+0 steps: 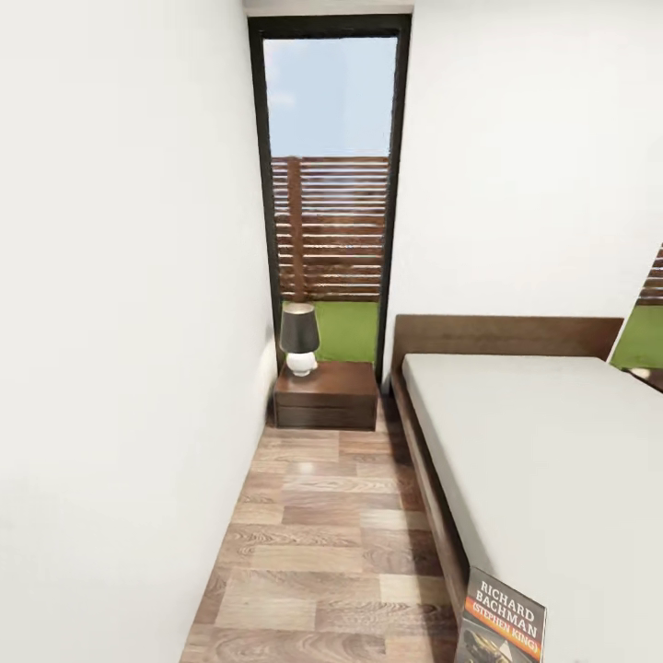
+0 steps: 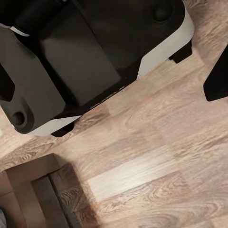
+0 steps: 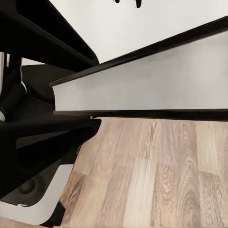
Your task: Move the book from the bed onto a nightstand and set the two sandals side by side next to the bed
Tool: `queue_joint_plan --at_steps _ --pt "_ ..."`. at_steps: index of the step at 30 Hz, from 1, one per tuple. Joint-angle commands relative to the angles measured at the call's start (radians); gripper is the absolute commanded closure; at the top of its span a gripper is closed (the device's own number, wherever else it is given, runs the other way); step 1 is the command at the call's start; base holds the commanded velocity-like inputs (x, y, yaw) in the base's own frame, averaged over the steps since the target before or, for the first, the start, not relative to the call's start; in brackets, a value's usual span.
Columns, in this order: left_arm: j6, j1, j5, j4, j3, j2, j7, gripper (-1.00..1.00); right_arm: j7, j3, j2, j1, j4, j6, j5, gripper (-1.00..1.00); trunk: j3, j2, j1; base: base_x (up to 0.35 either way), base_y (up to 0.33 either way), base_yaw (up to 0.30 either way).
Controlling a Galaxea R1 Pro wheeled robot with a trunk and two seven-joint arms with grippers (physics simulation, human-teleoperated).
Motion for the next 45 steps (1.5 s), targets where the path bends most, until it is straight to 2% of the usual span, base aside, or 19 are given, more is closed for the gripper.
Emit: queue_joint_plan --at_steps 1,7,16,45 --pt "-0.005 0.000 0.004 0.001 -0.008 0.000 -0.001 -1.00 0.003 0.006 0.000 0.000 -0.001 0.009 -0.011 1.00 0.000 -0.001 0.001 0.316 0.084 -0.003" --pt "-0.006 0.000 0.004 0.001 -0.008 0.001 -0.001 -1.00 0.003 0.006 0.000 0.000 -0.001 0.009 -0.011 1.00 0.000 -0.001 0.001 0.321 0.042 -0.014" --pt "-0.005 0.000 0.004 0.001 -0.008 0.000 -0.001 -1.00 0.003 0.006 0.000 0.000 -0.001 0.009 -0.011 1.00 0.000 -0.001 0.001 0.325 0.002 -0.165" --pt "-0.006 0.000 0.004 0.001 -0.008 0.001 -0.001 -1.00 0.003 0.006 0.000 0.000 -0.001 0.009 -0.011 1.00 0.000 -0.001 0.001 0.326 0.000 -0.002"
